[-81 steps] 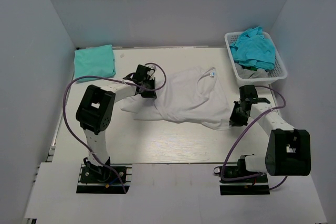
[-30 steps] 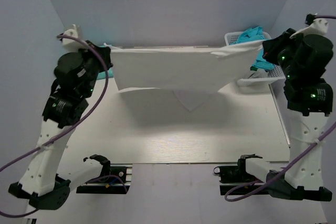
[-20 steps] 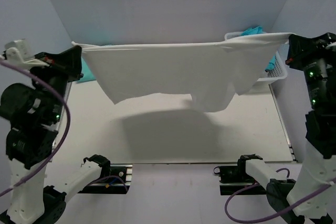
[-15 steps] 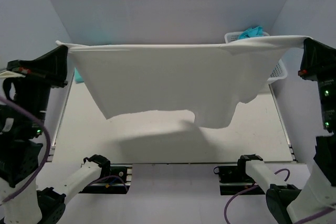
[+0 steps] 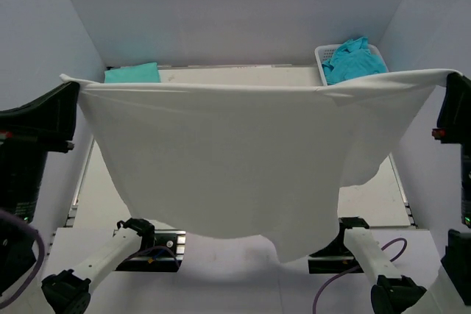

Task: Fold and stack the t-shirts
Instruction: Flatten out the tshirt, then fold the flattened tshirt in 1/3 of the way

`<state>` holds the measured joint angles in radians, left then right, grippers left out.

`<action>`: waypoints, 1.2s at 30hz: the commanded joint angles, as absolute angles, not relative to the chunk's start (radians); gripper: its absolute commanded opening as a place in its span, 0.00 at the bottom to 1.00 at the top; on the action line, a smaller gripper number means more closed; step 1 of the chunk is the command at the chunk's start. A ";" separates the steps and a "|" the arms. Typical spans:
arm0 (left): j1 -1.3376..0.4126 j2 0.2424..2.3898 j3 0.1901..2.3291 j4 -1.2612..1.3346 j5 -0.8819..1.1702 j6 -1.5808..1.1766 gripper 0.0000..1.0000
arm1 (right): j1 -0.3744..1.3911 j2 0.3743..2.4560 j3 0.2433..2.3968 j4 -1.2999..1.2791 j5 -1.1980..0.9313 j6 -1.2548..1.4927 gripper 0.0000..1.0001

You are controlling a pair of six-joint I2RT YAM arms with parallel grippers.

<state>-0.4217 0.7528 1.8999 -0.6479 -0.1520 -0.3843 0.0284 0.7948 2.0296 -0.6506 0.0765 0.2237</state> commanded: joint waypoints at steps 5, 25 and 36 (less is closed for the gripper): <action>-0.416 0.870 1.674 -0.609 -0.340 -0.399 0.00 | 0.026 0.910 1.728 -0.458 0.072 0.204 0.00; -0.222 1.997 1.643 -0.374 -0.339 -0.467 0.00 | 0.055 1.880 1.563 -0.121 -0.238 0.193 0.00; -0.204 2.200 1.804 -0.345 -0.275 -0.383 0.00 | 0.109 2.082 1.727 -0.204 -0.140 0.146 0.00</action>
